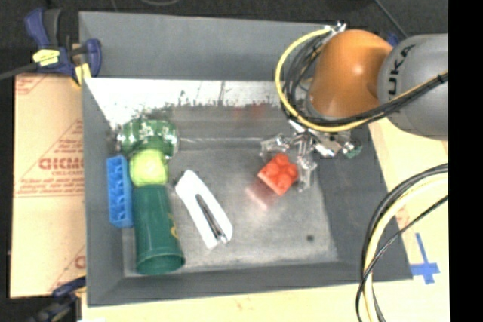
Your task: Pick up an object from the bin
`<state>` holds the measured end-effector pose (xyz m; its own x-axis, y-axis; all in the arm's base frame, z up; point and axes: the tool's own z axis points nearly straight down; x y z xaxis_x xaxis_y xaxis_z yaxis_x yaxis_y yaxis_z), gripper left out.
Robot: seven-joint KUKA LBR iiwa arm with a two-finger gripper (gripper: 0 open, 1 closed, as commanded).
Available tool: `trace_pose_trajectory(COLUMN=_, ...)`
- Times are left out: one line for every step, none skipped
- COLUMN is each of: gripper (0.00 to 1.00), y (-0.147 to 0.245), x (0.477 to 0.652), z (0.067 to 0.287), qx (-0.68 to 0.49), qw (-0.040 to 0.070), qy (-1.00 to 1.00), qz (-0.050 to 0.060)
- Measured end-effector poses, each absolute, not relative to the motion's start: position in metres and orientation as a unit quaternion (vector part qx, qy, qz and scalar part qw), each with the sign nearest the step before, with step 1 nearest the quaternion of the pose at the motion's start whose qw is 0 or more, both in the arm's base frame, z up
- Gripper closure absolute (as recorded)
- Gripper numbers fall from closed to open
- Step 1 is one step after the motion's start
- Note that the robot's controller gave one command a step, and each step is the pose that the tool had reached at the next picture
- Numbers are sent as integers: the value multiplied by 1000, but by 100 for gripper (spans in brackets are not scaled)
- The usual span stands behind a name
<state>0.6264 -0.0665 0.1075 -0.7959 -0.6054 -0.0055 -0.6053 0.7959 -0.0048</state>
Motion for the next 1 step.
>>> trace_pose_trajectory(gripper=100, y=-63, x=631, z=98, qx=-442, qw=3, qy=897, qz=-1)
